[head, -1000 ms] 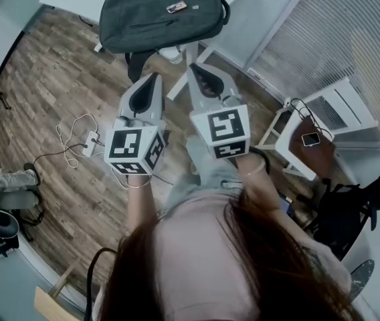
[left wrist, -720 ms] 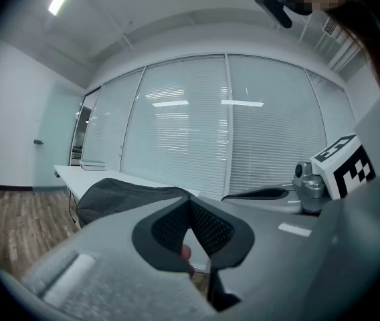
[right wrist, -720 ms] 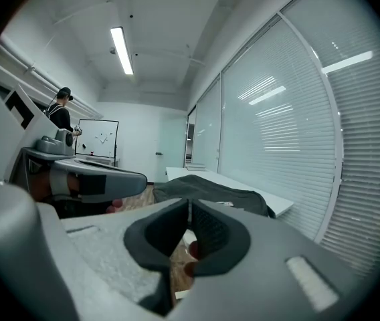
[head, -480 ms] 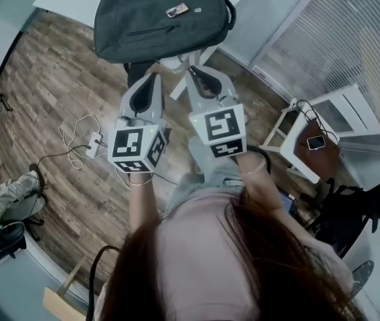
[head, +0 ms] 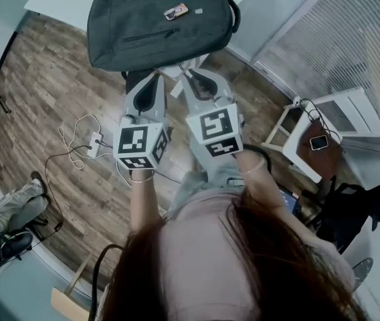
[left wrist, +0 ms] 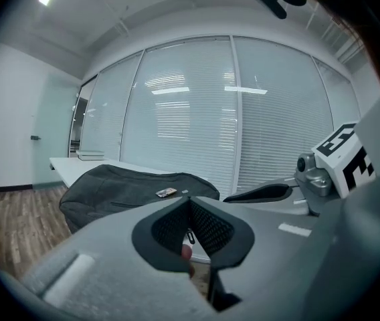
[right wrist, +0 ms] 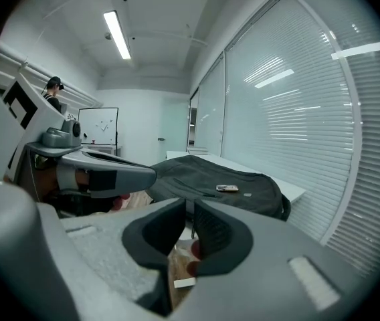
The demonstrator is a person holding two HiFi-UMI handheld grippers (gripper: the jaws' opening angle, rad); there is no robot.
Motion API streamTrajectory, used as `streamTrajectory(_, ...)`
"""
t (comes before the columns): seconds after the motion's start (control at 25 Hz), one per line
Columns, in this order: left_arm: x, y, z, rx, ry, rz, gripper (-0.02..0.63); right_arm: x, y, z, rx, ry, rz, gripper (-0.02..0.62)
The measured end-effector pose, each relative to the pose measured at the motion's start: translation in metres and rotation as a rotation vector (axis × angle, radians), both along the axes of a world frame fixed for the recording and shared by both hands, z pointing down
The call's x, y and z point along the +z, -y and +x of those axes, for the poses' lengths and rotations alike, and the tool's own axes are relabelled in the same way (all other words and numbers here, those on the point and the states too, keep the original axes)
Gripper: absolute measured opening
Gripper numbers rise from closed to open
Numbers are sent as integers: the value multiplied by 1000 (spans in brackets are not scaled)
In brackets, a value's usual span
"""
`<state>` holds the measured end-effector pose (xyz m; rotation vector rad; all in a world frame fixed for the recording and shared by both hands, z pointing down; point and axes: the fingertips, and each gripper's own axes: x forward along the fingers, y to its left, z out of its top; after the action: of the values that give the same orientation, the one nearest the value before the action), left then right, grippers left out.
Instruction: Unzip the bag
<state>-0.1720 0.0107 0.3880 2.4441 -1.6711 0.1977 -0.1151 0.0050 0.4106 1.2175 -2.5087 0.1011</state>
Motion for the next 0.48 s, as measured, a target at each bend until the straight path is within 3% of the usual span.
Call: streamTrajectory(0.48, 40, 39, -3, 2, -5, -64, 3, 48, 32, -11, -8, -52, -72, 44)
